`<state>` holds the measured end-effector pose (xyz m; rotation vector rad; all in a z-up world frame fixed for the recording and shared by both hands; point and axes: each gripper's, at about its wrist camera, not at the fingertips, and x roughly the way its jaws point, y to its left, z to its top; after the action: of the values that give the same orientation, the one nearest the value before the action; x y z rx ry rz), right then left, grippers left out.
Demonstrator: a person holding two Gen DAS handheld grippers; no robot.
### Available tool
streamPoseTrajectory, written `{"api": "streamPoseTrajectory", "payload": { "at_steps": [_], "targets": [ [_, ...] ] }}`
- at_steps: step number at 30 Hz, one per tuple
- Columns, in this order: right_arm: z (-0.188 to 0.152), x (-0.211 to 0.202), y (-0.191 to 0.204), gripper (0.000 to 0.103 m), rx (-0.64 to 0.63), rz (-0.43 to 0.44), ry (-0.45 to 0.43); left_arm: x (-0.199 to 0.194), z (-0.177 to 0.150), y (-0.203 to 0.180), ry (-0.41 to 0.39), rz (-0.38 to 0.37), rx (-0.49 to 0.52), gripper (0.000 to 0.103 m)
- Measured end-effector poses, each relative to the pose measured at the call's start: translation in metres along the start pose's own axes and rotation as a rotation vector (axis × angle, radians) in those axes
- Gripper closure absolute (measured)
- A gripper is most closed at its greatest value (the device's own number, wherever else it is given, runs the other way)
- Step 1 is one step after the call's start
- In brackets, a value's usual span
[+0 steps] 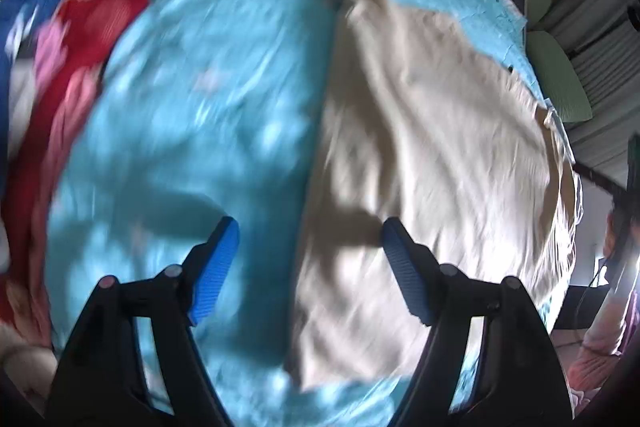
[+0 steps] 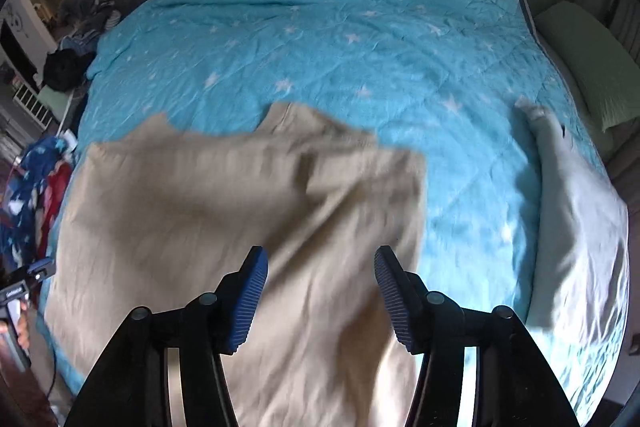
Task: Fold small clothes
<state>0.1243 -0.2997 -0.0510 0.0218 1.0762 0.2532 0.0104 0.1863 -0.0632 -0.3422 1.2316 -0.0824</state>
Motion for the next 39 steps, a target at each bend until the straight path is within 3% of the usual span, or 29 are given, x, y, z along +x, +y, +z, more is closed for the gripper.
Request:
{"api": "streamPoseTrajectory", "payload": {
  "at_steps": [5, 8, 11, 14, 15, 16, 18, 19, 25, 29, 35, 39],
  "targets": [
    [-0.049, -0.009, 0.050, 0.046, -0.152, 0.026, 0.066, -0.014, -0.014, 0.012, -0.013, 0.014, -0.033, 0.029],
    [-0.066, -0.007, 0.111, 0.046, -0.355, 0.056, 0.129, -0.019, -0.023, 0.011, 0.013, -0.003, -0.035, 0.029],
    [-0.068, -0.006, 0.158, 0.046, -0.479, 0.112, 0.167, -0.017, -0.039, 0.010, 0.037, -0.043, -0.040, 0.029],
    [-0.048, -0.003, 0.201, 0.046, -0.617, 0.123, 0.178, -0.021, -0.052, 0.005, -0.003, -0.027, -0.029, 0.029],
    [-0.035, 0.001, 0.211, 0.045, -0.645, 0.110, 0.190, -0.023, -0.055, 0.005, -0.008, -0.043, -0.044, 0.034],
    [-0.021, 0.007, 0.218, 0.045, -0.660, 0.096, 0.205, -0.024, -0.057, 0.007, -0.011, -0.068, -0.072, 0.039],
    [0.016, 0.022, 0.239, 0.044, -0.691, 0.030, 0.265, -0.024, -0.058, 0.008, 0.007, -0.110, -0.106, 0.066],
    [0.024, 0.028, 0.246, 0.044, -0.699, -0.002, 0.288, -0.024, -0.058, 0.008, 0.014, -0.128, -0.120, 0.069],
    [0.096, 0.064, 0.301, 0.039, -0.718, -0.216, 0.359, -0.019, -0.054, 0.009, 0.016, -0.150, -0.152, 0.070],
    [0.122, 0.096, 0.338, 0.039, -0.685, -0.158, 0.444, -0.018, -0.047, 0.005, 0.024, -0.140, -0.130, 0.070],
    [0.127, 0.150, 0.392, 0.039, -0.673, -0.117, 0.538, -0.016, -0.043, 0.006, 0.012, -0.149, -0.125, 0.070],
    [0.123, 0.182, 0.422, 0.038, -0.718, -0.195, 0.550, -0.016, -0.041, 0.009, -0.010, -0.154, -0.142, 0.083]
  ]
}}
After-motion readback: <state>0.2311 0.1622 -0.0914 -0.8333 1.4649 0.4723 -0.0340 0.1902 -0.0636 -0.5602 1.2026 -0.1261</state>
